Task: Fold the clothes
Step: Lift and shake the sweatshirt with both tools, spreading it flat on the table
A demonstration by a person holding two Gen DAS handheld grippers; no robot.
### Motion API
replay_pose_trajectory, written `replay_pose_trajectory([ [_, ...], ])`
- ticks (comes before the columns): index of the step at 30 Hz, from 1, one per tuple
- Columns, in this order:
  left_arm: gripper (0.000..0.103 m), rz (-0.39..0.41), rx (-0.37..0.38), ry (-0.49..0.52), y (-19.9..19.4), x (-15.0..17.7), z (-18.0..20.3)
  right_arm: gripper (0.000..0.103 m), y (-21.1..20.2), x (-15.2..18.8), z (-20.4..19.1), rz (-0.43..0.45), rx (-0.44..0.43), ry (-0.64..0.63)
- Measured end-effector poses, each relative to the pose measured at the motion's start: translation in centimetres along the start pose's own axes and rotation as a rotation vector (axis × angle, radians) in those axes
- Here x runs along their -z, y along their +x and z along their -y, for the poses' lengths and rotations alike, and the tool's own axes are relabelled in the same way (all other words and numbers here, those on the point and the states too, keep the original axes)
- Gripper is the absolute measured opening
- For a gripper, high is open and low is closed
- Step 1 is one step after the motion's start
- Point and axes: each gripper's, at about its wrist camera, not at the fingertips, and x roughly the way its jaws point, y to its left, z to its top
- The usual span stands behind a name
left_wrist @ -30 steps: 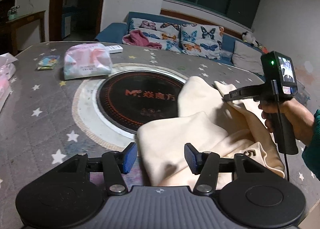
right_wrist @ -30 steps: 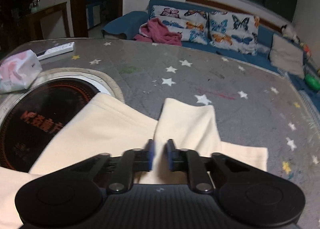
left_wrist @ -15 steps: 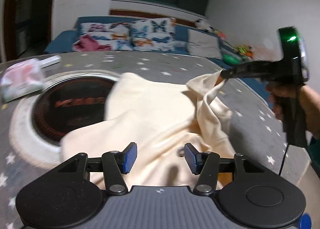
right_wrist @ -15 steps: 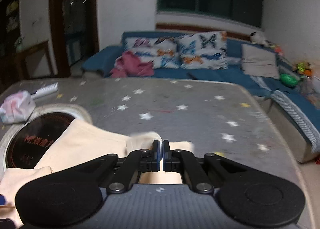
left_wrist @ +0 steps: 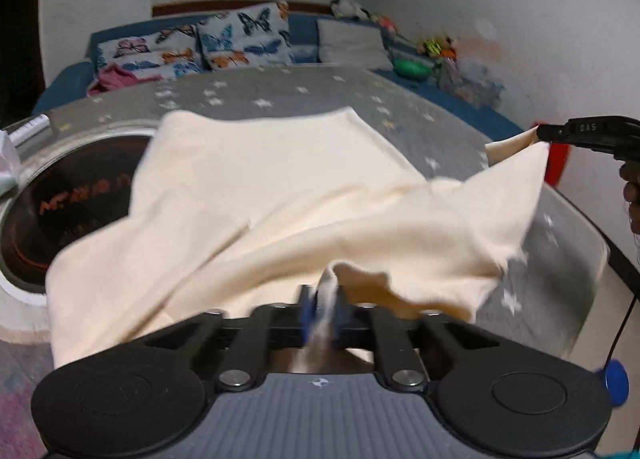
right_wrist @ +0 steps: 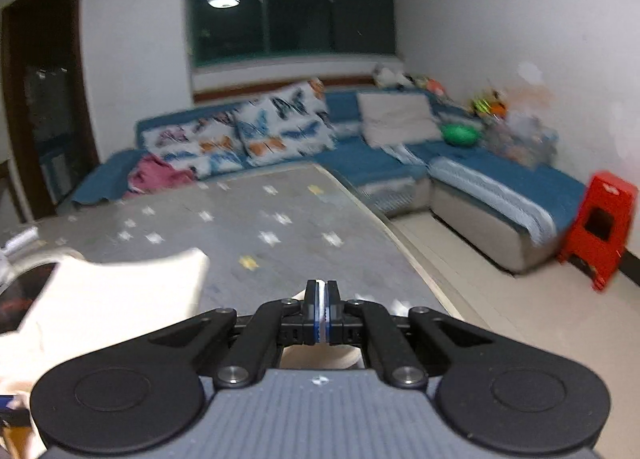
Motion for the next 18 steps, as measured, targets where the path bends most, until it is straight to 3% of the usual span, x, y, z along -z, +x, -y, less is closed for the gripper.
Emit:
replay_pose_trajectory([
  [3,0.004,-0.002,0.021,0.023,-1.1,0.8,0.3,0.004,0.6,1.3,1.4,-0.045,0.033,0.036],
  [8,0.005,-0.015,0.056,0.08,-3.0,2.1,0.8,0.011,0.4,2.3,2.8,-0.047,0.081,0.052],
  [12,0.006,-0.028,0.097,0.116,-3.7,2.4,1.1,0.027,0.3,2.2,3.0,-0.045,0.066,0.048],
  [15,0.019,-0.009,0.134,0.138,-4.4,2.2,1.4,0.043,0.2,2.3,2.9,-0.039,0.047,0.042],
  [18,0.019,0.027,0.162,0.139,-4.9,1.4,1.5,0.058,0.2,2.5,1.9,-0.042,0.025,0.001],
])
